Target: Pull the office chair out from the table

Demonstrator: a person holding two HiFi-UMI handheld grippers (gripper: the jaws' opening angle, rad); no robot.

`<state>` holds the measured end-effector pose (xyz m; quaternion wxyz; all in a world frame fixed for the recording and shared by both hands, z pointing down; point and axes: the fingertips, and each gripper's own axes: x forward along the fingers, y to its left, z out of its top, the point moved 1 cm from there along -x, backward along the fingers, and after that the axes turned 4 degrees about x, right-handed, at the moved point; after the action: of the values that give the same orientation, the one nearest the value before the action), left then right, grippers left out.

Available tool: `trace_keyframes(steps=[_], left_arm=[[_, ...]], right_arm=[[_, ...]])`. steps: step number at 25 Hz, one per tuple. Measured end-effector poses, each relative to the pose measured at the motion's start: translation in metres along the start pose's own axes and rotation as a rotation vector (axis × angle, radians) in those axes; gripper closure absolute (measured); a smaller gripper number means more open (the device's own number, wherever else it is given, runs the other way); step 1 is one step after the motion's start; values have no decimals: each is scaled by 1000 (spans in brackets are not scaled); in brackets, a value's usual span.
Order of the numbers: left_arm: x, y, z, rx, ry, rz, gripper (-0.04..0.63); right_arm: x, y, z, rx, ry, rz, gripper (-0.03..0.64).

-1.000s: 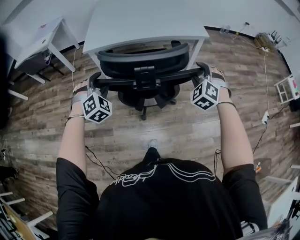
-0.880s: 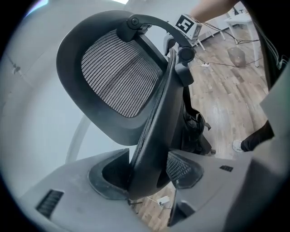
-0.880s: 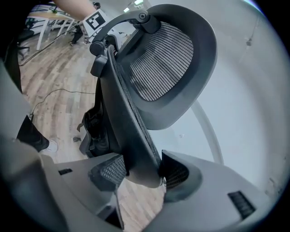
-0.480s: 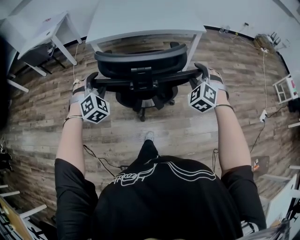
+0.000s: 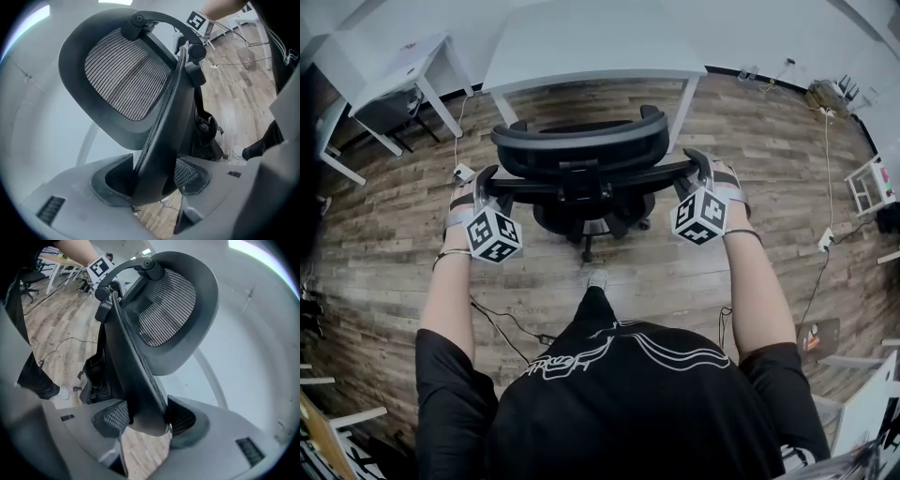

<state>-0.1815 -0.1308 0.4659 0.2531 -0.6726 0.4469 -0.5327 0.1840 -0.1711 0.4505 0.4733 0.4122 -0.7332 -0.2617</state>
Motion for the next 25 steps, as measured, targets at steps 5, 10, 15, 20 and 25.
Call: trace_keyframes(steps=[5, 10, 15, 20, 25], left_arm=[[-26, -20, -2, -9, 17, 5, 374], [-37, -22, 2, -15, 18, -9, 371], [-59, -42, -1, -9, -2, 38, 370], [-70, -45, 3, -61, -64, 83, 350], [-96, -51, 1, -164, -137, 71, 324]], right_arm=[[-26, 18, -4, 8, -36, -9, 377], [-37, 17, -6, -11, -26, 20, 377], [-57, 36, -12, -13, -64, -8, 377], [-67, 39, -14, -64, -105, -51, 377], [-94, 40, -11, -31, -104, -33, 339]])
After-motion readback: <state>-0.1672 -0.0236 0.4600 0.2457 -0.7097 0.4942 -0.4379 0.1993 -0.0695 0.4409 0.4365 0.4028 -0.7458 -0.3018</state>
